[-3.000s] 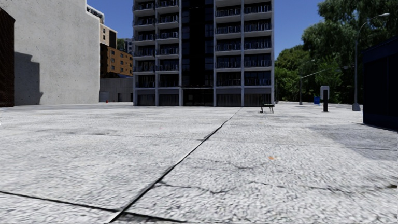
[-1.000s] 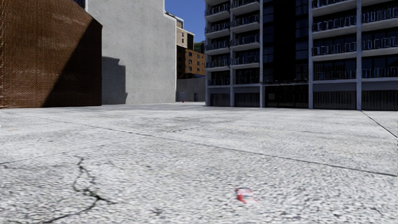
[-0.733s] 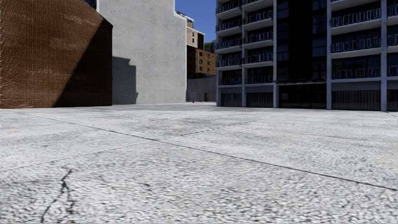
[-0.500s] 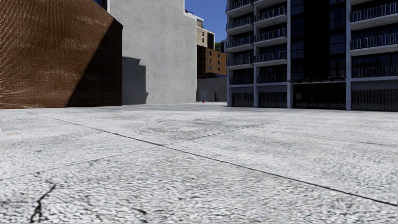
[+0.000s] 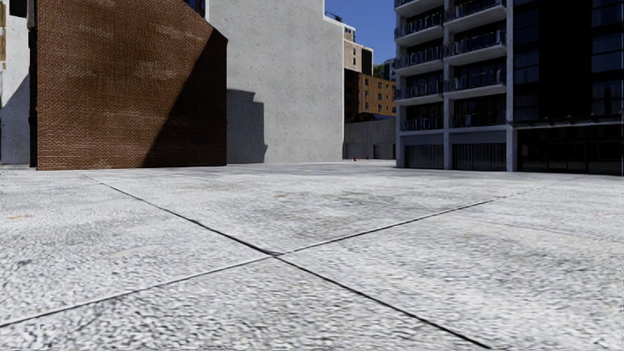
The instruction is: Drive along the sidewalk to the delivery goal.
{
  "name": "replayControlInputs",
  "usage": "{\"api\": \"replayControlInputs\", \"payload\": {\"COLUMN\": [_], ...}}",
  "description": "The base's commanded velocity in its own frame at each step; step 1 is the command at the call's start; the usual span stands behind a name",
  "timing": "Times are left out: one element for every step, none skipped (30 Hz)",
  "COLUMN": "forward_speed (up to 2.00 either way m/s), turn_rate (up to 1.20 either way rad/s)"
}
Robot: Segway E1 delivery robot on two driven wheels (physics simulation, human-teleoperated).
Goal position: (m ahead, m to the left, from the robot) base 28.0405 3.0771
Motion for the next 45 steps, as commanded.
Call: {"api": "replayControlInputs", "payload": {"forward_speed": [2.00, 2.00, 2.00, 2.00, 2.00, 2.00, 2.00, 2.00, 2.00, 2.00, 2.00, 2.00, 2.00, 2.00, 2.00, 2.00, 2.00, 2.00, 2.00, 2.00, 2.00, 2.00, 2.00, 2.00, 2.00, 2.00, 2.00, 2.00, 2.00, 2.00, 2.00, 2.00, 2.00, 2.00, 2.00, 2.00, 2.00, 2.00, 2.00, 2.00, 2.00, 2.00, 2.00, 2.00, 2.00], "turn_rate": [0.36, 0.36, 0.36, 0.36, 0.36, 0.28, 0.28, 0.15, 0.00, 0.00, 0.00, 0.00, 0.00, 0.00, 0.00, 0.00, 0.00, 0.00, 0.00, 0.00, 0.00, 0.00, 0.00, 0.00, 0.00, 0.00, 0.00, 0.00, 0.00, 0.00, 0.00, 0.00, 0.00, 0.00, 0.00, 0.00, 0.00, 0.00, 0.00, 0.00, 0.00, 0.00, 0.00, 0.00, 0.00]}}
